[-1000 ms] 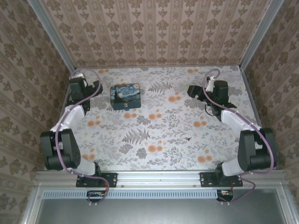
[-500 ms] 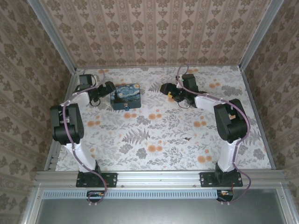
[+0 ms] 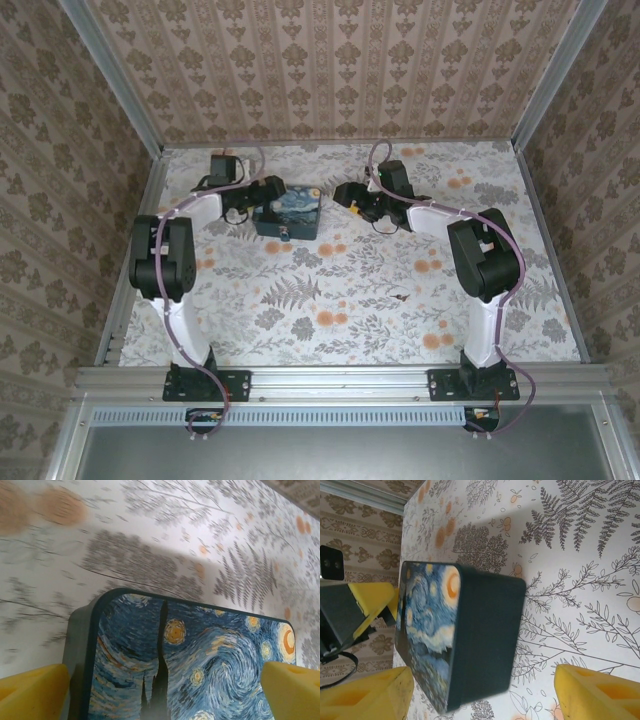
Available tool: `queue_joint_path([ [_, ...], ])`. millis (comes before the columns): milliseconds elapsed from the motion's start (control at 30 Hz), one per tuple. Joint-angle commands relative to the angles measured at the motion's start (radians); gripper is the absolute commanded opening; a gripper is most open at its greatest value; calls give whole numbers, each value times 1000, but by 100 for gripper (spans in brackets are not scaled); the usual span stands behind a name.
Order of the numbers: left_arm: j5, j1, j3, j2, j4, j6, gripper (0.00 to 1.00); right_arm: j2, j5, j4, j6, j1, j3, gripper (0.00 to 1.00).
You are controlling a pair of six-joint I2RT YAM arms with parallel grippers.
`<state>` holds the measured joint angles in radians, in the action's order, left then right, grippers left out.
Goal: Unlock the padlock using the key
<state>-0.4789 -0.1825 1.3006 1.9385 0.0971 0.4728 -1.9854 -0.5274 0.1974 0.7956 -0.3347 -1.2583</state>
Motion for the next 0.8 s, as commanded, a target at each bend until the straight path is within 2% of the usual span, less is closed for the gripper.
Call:
queue_joint_path([
  [0, -40, -62, -23, -1, -39, 32, 100, 37, 32, -27, -13, -1, 40, 75],
  [300, 16, -223, -145, -70, -151, 145, 100, 143, 73, 10, 4, -2, 243, 68],
  [500, 55, -268, -219, -103, -207, 194, 100, 241, 85, 60, 34, -1, 371, 64],
  [633, 68, -267, -248, -124, -230, 212, 100, 254, 84, 58, 47, -1, 370, 57],
  [667, 70, -294, -256, -128, -236, 217, 100, 250, 81, 62, 54, -2, 364, 54],
  [767, 70, -296, -270, -142, -246, 226, 100, 218, 64, 71, 75, 0, 329, 52],
])
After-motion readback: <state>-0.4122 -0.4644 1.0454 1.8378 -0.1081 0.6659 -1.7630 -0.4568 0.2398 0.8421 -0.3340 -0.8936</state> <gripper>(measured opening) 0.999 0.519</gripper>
